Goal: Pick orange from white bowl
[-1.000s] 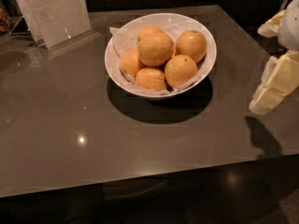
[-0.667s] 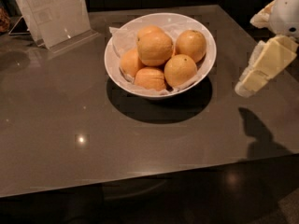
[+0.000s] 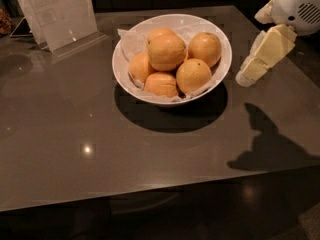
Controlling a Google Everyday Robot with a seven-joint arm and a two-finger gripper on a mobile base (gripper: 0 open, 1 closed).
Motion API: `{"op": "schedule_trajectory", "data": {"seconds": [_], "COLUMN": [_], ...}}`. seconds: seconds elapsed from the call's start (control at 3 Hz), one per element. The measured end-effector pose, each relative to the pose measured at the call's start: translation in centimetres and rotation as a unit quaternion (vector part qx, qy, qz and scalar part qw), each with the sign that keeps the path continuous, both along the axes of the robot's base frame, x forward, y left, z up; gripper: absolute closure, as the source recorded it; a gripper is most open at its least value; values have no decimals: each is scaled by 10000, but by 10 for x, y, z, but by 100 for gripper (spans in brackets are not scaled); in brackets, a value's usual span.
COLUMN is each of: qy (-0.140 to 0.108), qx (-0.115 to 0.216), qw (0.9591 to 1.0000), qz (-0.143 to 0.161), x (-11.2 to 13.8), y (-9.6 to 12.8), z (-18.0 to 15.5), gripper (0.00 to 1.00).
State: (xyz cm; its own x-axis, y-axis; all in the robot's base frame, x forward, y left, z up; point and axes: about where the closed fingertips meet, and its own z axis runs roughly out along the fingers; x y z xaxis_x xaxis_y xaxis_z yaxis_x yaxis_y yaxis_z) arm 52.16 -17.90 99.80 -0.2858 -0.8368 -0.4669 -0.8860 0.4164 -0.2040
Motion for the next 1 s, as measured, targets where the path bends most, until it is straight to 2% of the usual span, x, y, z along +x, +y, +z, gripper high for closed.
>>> {"op": "schedule_trajectory", "data": {"seconds": [0.33, 0.67, 1.0], "qy": [-16, 15, 85], "qx": [33, 333, 550], "qw": [10000, 9994, 9983], "qz": [0, 9, 173], "x": [1, 18, 41], "y": [1, 10, 28], "z": [0, -5, -9], "gripper": [0, 0, 0]}}
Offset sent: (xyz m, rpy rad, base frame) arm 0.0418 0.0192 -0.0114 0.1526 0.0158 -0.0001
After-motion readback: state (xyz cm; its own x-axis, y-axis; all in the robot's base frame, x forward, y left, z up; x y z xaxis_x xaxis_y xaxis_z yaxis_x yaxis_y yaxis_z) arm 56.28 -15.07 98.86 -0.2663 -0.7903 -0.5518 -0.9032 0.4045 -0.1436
